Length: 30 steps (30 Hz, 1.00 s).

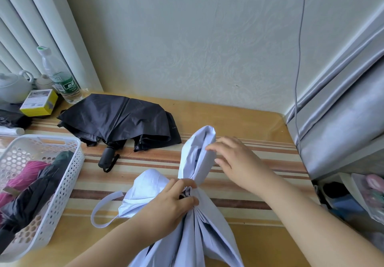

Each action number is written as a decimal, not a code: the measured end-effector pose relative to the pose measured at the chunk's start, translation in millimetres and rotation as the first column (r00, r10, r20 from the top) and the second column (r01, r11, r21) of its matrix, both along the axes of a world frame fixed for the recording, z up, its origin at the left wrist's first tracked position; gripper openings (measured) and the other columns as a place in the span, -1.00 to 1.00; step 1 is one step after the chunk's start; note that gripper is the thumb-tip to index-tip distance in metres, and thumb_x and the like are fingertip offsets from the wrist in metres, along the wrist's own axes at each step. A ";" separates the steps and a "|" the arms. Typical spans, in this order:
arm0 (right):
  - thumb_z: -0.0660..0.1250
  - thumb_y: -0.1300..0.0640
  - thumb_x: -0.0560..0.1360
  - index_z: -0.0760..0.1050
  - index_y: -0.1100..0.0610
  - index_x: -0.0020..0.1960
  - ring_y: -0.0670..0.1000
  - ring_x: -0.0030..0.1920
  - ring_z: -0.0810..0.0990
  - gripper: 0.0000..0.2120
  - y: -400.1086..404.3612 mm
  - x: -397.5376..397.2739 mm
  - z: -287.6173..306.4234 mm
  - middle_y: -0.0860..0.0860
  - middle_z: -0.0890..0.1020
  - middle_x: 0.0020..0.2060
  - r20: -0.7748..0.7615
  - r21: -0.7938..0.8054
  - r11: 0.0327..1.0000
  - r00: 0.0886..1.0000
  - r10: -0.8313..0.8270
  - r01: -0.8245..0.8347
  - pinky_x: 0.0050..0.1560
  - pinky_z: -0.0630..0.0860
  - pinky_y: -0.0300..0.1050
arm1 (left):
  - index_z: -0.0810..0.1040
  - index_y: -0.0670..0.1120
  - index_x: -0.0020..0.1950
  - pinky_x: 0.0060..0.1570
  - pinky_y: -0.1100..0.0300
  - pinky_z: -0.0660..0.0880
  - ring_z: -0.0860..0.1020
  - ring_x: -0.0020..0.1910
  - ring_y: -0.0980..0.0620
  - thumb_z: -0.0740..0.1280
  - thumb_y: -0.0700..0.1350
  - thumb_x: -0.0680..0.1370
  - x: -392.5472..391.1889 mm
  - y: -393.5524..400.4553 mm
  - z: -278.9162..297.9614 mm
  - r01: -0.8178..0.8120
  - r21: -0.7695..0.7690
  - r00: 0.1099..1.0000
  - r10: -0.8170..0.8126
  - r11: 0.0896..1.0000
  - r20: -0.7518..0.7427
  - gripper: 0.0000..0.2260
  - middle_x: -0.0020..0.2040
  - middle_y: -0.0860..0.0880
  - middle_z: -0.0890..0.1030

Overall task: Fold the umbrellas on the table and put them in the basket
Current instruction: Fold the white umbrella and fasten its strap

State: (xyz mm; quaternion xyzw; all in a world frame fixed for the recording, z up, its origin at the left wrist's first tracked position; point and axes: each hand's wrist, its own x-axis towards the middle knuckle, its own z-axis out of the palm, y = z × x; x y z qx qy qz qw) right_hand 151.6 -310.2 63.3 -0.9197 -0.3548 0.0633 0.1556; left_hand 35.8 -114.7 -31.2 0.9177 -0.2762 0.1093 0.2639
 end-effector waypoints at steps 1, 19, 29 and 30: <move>0.28 0.25 0.55 0.48 0.03 0.31 0.05 0.27 0.34 -0.65 2.1 4.7 -3.5 -0.02 0.49 0.22 0.046 -0.042 0.995 0.995 0.088 -0.086 0.30 0.28 -0.06 | 0.55 -0.01 0.03 -0.08 0.26 0.46 0.39 0.01 0.03 0.45 -0.34 0.37 -2.0 -1.0 0.0 -0.006 0.007 1.000 0.006 1.000 -0.015 -0.67 0.20 -0.05 0.35; 0.28 0.07 0.54 0.55 0.06 0.07 -0.04 -0.01 0.47 -0.85 7.0 -33.6 -29.6 -0.06 0.58 -0.08 -0.152 -0.063 0.988 0.980 0.130 -0.141 -0.01 0.25 -0.18 | 0.52 0.03 0.04 0.26 0.42 0.17 0.34 0.13 0.11 0.21 -0.28 0.49 5.4 -2.4 10.4 -0.172 -0.132 0.983 0.162 0.976 -0.081 -0.74 0.18 -0.01 0.29; 0.13 -0.16 0.60 0.61 0.04 0.00 -0.02 0.05 0.33 -0.63 -37.3 -23.6 -35.1 -0.09 0.37 -0.07 -0.167 -0.245 0.960 0.969 -0.181 0.137 0.08 0.32 -0.11 | 0.58 -0.08 0.05 0.23 0.49 0.20 0.37 0.11 0.10 0.27 -0.39 0.44 10.3 5.8 8.1 -0.098 -0.107 0.994 0.092 0.989 -0.061 -0.70 0.09 0.10 0.43; 0.14 -0.15 0.60 0.58 0.07 0.01 -0.01 0.07 0.35 -0.65 -42.7 -18.6 -37.3 -0.07 0.38 -0.03 -0.117 -0.289 0.928 0.953 -0.279 0.236 0.05 0.31 -0.12 | 0.57 -0.07 0.05 0.23 0.50 0.20 0.38 0.11 0.11 0.27 -0.40 0.42 10.9 6.6 8.4 -0.086 -0.106 0.994 0.079 0.991 -0.070 -0.68 0.09 0.11 0.43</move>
